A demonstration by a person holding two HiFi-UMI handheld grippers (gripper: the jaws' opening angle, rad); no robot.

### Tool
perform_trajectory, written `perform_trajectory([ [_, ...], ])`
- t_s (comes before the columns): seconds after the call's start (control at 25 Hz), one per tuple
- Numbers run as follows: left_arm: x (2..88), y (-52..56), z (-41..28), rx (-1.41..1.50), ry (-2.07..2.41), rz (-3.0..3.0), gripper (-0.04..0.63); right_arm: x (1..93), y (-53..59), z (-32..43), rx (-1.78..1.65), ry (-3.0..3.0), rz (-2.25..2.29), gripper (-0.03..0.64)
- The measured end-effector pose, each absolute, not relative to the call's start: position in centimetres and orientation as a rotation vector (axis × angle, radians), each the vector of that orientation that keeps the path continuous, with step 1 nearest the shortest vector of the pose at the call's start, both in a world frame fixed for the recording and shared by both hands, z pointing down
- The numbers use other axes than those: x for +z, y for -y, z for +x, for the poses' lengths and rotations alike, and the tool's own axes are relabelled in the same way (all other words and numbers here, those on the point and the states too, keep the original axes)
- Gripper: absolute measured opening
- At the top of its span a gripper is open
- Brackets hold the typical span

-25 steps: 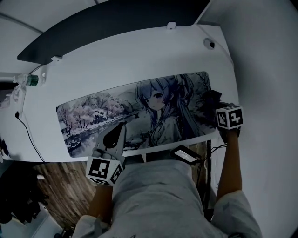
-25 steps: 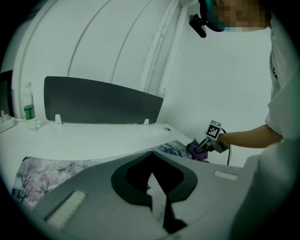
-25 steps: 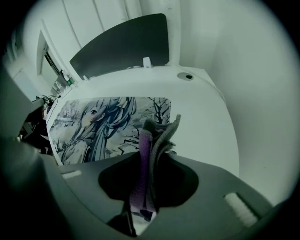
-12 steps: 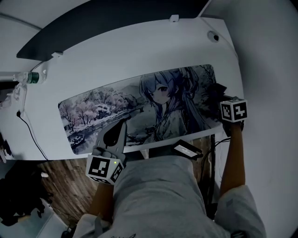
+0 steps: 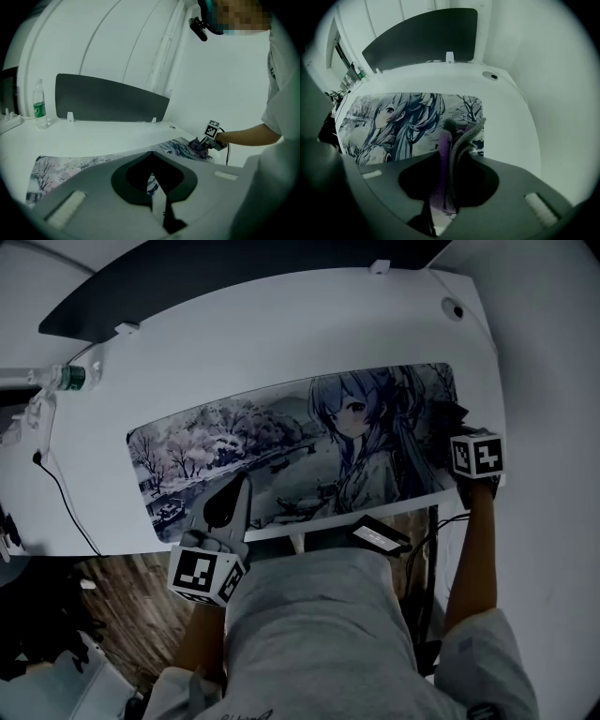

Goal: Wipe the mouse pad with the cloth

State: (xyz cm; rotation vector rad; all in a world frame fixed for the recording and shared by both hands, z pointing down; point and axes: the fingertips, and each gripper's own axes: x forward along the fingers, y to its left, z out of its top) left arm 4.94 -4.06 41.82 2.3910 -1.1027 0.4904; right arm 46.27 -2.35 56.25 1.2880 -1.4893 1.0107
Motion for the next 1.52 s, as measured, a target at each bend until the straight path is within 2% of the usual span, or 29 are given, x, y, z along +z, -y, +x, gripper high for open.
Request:
perform_trajectory([
  [0.56,41.8,3.5,-1.9,0.455,1.126,2.376,0.018,56.1,2.9,37.7,1.006,1.521,1.25,0.101],
  [1.52,42.7,0.7,-15.6,0.415,1.177,2.32,0.02,55.7,4.0,15.7,1.038,1.705,1.068,0.1],
])
